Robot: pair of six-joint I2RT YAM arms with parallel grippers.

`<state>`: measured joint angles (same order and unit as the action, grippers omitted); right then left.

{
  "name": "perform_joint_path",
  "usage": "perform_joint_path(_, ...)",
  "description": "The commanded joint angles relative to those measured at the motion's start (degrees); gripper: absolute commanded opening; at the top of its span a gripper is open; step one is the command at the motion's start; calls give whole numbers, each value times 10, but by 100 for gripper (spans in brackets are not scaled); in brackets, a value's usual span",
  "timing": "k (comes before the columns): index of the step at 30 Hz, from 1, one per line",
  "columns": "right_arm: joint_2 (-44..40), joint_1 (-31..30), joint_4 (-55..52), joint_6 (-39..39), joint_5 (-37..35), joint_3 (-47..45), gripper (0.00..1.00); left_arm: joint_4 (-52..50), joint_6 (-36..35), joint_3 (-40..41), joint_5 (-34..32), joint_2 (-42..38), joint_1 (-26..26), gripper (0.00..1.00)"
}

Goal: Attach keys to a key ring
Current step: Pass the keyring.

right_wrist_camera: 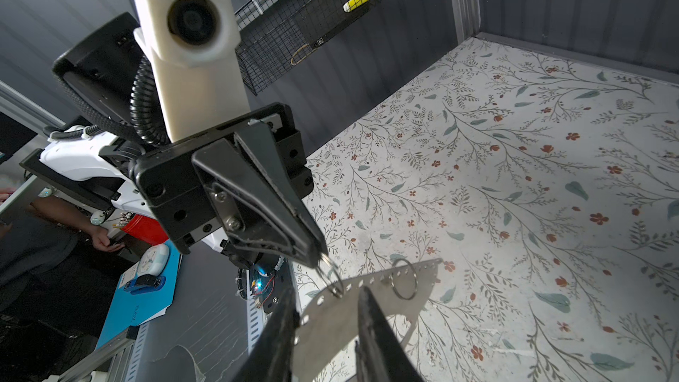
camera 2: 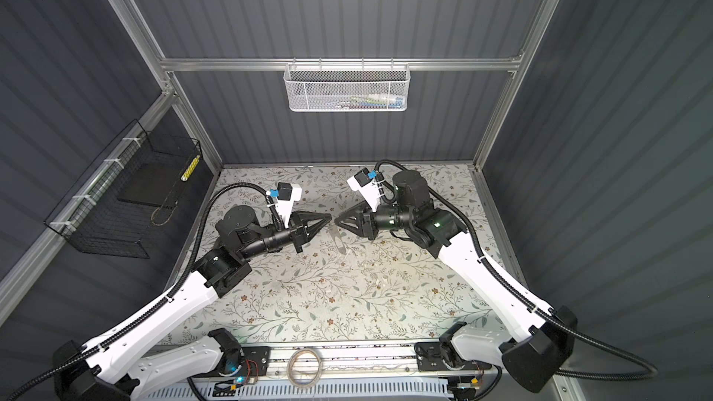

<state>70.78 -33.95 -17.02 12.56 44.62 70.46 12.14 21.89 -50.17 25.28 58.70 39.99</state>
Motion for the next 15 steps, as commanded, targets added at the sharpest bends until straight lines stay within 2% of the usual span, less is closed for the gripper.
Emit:
perform_joint_path(1,-4,-4,23,11,9,-9,29,49,16,6,4,-10,2,0)
perform_joint_path(15,2,-9,41,20,5,-10,27,95,37,20,16,-10,2,0)
